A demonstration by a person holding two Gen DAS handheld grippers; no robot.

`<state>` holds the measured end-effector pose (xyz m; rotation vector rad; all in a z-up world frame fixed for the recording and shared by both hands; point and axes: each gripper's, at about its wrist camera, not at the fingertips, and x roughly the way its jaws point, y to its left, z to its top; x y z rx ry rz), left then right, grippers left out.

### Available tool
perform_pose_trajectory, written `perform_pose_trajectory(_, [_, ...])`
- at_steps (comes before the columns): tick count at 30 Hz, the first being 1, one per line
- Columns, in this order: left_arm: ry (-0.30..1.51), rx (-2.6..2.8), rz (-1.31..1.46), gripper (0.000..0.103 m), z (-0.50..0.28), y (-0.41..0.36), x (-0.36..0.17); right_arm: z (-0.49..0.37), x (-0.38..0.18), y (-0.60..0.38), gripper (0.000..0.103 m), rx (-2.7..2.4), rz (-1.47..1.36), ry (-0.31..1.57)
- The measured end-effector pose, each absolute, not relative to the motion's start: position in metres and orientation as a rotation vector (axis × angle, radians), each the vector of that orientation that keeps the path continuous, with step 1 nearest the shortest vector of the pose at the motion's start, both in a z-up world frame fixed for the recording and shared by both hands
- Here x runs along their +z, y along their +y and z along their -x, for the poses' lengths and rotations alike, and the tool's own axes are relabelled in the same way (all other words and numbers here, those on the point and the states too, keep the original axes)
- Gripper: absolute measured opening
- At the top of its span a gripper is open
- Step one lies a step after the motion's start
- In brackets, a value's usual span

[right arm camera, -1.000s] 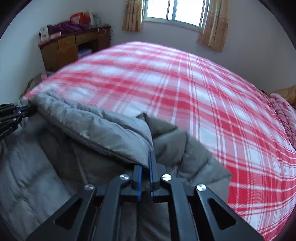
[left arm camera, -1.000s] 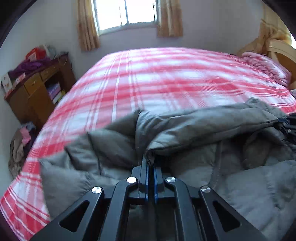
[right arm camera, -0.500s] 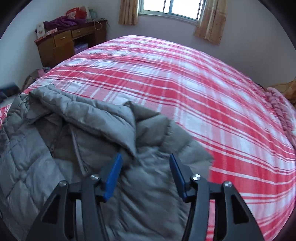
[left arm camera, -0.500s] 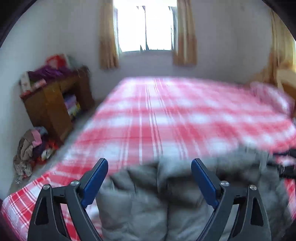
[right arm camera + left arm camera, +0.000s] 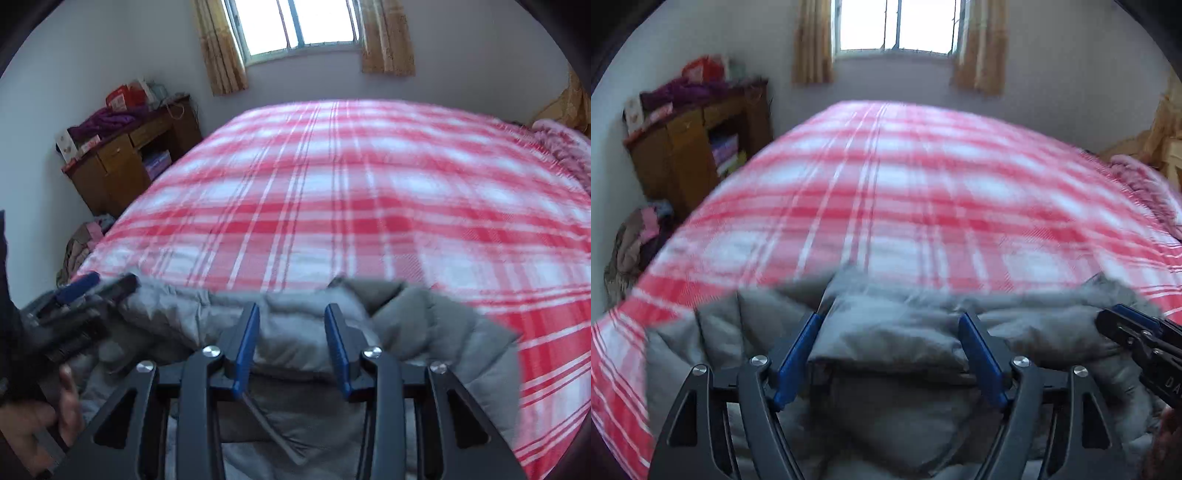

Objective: Fold large clothes

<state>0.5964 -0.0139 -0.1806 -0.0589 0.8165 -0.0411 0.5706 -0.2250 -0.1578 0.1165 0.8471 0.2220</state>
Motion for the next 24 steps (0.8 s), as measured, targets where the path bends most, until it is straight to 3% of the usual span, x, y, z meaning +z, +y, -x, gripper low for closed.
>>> perform_pose_trajectory(6, [0.844,-0.04,0.098,0.078,-0.601,-0.009,-0.198,-0.569,-0.189,-0.226,0.038,0.218,-0.11,0.872])
perform_pose_trajectory(24, [0.883,0.003,0.003,0.08,-0.609,-0.022,-0.211,-0.57,-0.203,-0.216,0.038,0.189,-0.038,0.901])
